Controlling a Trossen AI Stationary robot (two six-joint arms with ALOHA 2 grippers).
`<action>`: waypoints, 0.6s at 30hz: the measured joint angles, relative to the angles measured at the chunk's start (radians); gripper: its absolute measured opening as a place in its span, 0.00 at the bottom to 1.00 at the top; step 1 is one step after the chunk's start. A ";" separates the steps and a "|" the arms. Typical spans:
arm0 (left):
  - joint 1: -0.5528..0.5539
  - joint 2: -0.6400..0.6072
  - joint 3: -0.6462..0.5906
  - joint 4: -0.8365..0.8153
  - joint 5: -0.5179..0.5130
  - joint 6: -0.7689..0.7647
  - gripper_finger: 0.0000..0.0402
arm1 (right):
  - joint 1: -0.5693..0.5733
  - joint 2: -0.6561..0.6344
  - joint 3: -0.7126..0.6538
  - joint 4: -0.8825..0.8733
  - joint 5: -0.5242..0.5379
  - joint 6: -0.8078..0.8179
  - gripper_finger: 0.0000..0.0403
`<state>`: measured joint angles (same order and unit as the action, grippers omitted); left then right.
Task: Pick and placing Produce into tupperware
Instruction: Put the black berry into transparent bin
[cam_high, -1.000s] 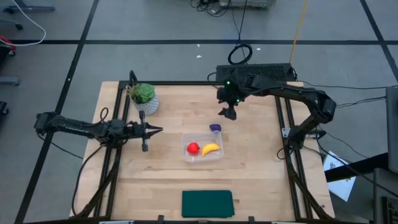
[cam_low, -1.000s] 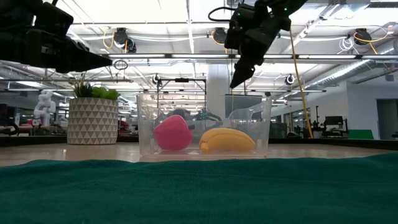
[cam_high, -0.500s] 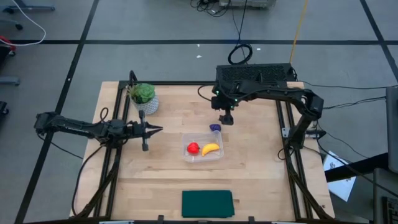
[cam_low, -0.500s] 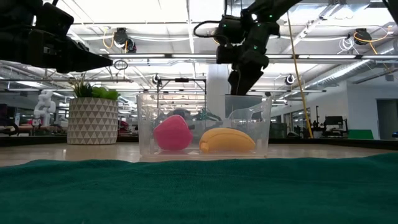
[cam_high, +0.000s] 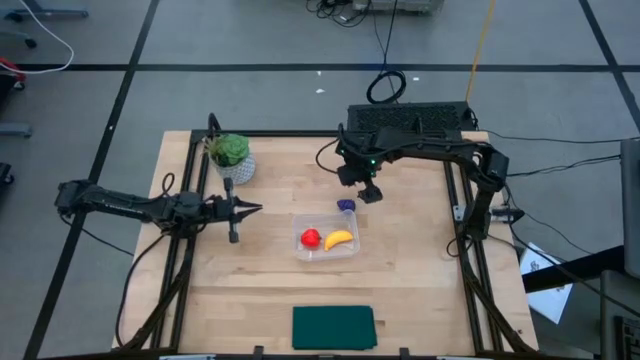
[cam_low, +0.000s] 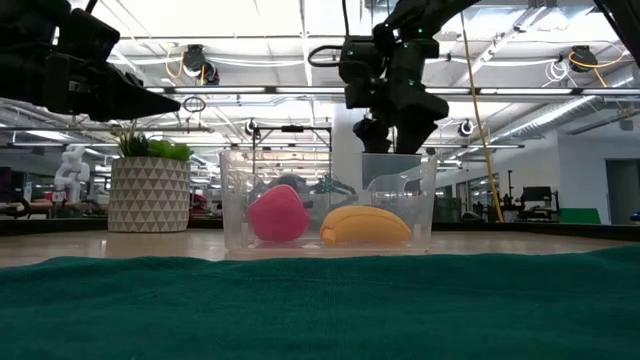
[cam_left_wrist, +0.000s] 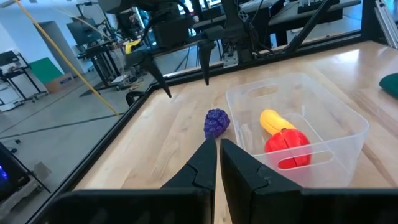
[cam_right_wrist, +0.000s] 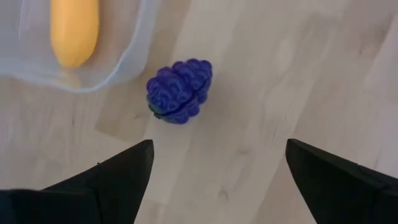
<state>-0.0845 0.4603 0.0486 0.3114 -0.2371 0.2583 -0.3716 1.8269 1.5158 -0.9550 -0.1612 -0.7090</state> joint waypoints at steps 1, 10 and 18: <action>0.000 0.000 0.000 -0.001 0.000 -0.001 0.06 | 0.003 0.000 0.000 0.000 0.000 -0.032 0.89; 0.000 0.000 0.000 -0.002 0.000 -0.003 0.06 | 0.042 0.001 -0.004 0.036 -0.005 -0.246 0.89; 0.000 0.000 0.000 -0.002 0.000 -0.001 0.06 | 0.021 0.007 -0.004 0.110 -0.056 -0.080 0.89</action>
<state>-0.0845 0.4599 0.0486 0.3096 -0.2367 0.2577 -0.3510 1.8338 1.5116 -0.8453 -0.2168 -0.7890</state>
